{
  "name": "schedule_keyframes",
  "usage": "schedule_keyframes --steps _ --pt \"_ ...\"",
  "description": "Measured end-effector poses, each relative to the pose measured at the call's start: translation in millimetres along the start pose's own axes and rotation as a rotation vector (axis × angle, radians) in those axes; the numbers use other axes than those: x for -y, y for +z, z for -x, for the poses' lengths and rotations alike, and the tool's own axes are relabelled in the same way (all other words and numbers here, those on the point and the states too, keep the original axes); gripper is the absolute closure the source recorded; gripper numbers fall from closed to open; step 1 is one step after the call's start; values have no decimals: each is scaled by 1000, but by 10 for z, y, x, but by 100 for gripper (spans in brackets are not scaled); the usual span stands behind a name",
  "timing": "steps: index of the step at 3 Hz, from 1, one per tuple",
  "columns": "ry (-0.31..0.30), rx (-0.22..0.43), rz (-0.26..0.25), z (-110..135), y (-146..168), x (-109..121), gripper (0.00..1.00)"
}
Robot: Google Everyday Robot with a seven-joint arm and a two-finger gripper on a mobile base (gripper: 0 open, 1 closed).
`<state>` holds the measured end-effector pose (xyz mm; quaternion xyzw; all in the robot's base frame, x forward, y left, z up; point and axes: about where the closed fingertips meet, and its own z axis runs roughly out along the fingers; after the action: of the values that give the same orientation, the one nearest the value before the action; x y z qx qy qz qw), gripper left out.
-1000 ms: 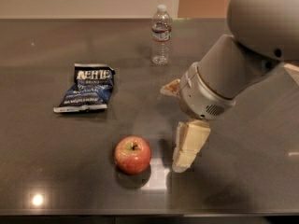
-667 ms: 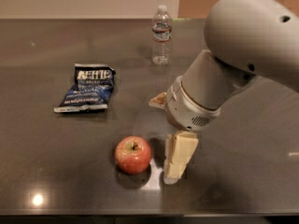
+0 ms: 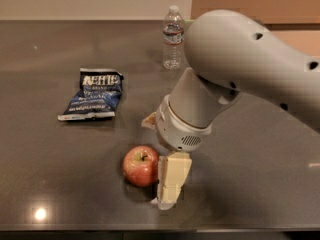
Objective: Pick apple
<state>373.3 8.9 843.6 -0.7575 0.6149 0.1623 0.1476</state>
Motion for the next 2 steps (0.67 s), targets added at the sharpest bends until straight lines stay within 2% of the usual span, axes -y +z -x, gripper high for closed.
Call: schedule_keyframes --steps 1,2 --pt "8 -5 18 71 87 18 17" --pt "21 -17 31 102 110 52 41"
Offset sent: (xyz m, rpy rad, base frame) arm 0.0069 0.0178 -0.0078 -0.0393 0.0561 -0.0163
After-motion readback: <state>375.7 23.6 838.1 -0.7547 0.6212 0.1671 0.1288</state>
